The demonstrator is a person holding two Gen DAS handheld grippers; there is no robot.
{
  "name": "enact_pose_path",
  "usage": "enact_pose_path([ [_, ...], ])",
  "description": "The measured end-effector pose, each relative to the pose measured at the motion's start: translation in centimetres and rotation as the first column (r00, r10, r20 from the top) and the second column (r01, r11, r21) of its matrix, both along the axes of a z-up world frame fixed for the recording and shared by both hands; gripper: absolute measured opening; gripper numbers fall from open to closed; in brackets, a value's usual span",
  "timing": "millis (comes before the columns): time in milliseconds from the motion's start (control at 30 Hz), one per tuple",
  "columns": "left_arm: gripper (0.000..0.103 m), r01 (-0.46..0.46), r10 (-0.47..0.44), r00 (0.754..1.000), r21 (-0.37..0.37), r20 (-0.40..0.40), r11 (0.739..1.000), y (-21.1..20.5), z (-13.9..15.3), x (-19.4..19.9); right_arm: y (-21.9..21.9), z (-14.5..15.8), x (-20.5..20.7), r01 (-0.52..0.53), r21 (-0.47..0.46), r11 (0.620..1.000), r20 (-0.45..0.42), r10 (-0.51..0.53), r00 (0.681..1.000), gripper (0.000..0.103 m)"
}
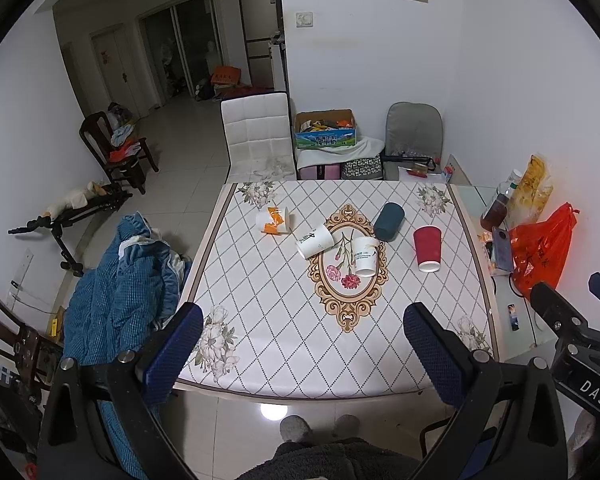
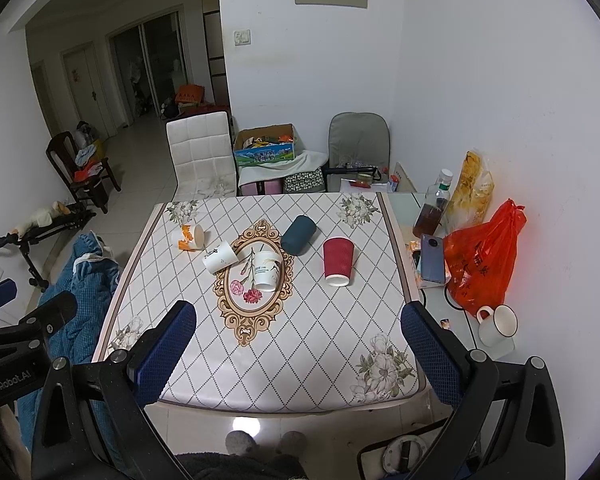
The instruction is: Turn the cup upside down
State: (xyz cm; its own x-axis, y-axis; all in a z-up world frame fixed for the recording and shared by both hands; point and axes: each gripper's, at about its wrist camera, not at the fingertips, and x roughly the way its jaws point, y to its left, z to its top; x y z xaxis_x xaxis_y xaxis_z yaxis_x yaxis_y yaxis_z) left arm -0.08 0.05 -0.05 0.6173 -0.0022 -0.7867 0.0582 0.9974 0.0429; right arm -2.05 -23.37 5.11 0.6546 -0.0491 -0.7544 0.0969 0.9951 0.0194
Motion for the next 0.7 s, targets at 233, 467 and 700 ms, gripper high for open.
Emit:
enact_pose_path([
  [233, 0.103, -0.001, 0.001, 1.0, -0.001, -0.001, 1.0, -0.6, 0.0, 0.1, -0.1, 0.1, 0.0, 0.0, -0.001, 1.0, -0.001, 0.0, 1.0, 0.103],
  [467, 0.103, 0.0, 0.0, 1.0, -0.002, 0.001, 1.0, -1.0, 0.0, 0.2, -0.1, 0.0, -0.1, 0.0, 0.0, 1.0, 0.001, 0.0, 1.0, 0.103],
  [700, 0.103, 0.0, 0.0, 1.0, -0.003, 0.002, 1.0, -1.0, 0.0, 0.2, 0.2, 0.2, 0.0, -0.002, 0.005, 1.0, 0.006, 0.002, 1.0, 0.103],
])
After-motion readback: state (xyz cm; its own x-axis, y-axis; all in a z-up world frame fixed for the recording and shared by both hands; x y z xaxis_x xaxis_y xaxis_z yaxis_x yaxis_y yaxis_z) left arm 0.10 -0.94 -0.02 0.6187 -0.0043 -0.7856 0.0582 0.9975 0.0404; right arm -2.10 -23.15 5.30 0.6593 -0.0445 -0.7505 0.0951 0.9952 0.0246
